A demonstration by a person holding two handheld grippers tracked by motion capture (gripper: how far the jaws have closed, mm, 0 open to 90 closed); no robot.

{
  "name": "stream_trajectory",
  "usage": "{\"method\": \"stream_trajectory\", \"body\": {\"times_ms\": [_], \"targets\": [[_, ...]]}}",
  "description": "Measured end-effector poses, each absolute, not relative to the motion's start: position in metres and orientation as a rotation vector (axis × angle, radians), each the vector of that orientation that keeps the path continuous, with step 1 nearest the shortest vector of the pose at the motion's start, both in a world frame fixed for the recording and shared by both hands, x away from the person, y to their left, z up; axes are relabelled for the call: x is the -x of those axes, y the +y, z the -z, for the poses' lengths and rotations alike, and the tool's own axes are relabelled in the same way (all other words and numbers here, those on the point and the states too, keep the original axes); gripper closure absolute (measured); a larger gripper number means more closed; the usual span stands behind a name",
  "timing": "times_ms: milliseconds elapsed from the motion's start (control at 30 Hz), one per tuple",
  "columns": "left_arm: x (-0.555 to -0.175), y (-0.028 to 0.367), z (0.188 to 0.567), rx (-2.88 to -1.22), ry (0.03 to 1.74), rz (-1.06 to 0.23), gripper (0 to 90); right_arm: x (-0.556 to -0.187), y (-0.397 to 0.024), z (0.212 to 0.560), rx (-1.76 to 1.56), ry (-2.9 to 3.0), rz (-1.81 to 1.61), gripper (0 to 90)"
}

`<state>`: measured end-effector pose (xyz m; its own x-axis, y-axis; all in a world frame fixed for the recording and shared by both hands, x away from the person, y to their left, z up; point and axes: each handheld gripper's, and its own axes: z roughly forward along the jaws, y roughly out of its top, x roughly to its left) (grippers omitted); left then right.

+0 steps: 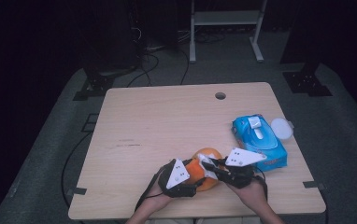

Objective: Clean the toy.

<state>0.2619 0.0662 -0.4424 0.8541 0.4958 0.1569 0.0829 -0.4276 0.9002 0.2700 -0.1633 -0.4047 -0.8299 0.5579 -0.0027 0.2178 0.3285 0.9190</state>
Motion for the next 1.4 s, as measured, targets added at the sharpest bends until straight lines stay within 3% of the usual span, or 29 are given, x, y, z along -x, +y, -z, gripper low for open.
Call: {"method": "stream_trajectory", "body": {"times_ms": [100,233,433,667,833,967,1167,1400], "targets": [[-0.266,0.067,0.444,-1.925,0.492,-0.394,19.9,-0.277,-0.175,0.410,-0.763,2.262,-1.478,79.0],[-0.272,0.070,0.446,-1.893,0.559,-0.311,17.5,-0.272,-0.172,0.411,-0.764,2.267,-1.495,78.8],[-0.271,0.075,0.444,-1.911,0.551,-0.368,30.8,-0.263,-0.159,0.407,-0.651,2.289,-1.493,78.6],[-0.278,0.083,0.446,-1.885,0.595,-0.347,31.5,-0.276,-0.180,0.415,-0.797,2.262,-1.474,78.7],[-0.265,0.071,0.440,-1.937,0.467,-0.492,32.4,-0.263,-0.160,0.407,-0.666,2.287,-1.506,78.6],[-0.264,0.072,0.435,-1.970,0.425,-0.531,32.7,-0.266,-0.167,0.404,-0.697,2.264,-1.500,78.6],[-0.271,0.074,0.438,-1.909,0.547,-0.356,17.0,-0.271,-0.169,0.412,-0.735,2.302,-1.477,78.4],[-0.257,0.064,0.439,-1.970,0.411,-0.475,30.1,-0.258,-0.155,0.404,-0.648,2.305,-1.502,78.4]]}}
